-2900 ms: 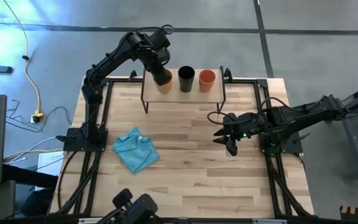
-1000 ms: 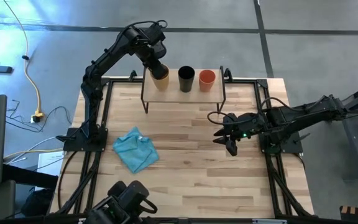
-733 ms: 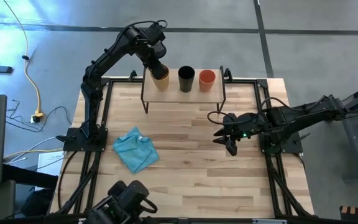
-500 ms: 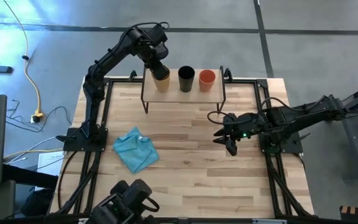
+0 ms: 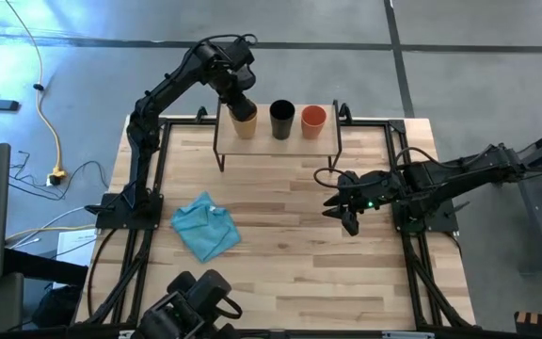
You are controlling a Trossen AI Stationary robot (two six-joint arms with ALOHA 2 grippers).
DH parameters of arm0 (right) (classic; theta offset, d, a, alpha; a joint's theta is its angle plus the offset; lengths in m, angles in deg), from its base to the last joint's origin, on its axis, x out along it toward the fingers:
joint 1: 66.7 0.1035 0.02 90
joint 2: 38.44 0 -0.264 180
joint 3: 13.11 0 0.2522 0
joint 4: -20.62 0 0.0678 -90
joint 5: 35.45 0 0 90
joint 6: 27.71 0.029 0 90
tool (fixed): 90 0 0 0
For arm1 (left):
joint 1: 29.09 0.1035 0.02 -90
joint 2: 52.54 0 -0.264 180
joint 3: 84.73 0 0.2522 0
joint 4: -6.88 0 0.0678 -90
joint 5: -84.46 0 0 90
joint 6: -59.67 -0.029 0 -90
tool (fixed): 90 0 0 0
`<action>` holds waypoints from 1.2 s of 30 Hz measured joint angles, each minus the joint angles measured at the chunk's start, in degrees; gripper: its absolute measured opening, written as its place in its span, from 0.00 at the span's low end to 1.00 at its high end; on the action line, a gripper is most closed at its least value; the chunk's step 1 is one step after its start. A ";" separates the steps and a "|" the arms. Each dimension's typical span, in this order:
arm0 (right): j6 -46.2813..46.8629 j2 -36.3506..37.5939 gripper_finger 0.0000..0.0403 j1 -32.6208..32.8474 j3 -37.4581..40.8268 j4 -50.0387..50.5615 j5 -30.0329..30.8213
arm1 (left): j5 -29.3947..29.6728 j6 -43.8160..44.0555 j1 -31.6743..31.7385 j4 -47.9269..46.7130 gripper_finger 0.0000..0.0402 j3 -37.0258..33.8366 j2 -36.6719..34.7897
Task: Stack small to large cups/mugs on shelf
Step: Put the yellow cup on the shelf
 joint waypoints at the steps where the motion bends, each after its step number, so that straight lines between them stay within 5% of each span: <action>1: 0.00 0.00 0.35 0.00 0.00 0.00 0.00 | -0.01 0.00 0.00 0.01 0.00 0.00 0.00; 36: -0.55 0.00 0.35 0.02 0.00 0.02 -0.02 | -0.73 0.67 -0.04 -0.15 0.00 0.00 0.49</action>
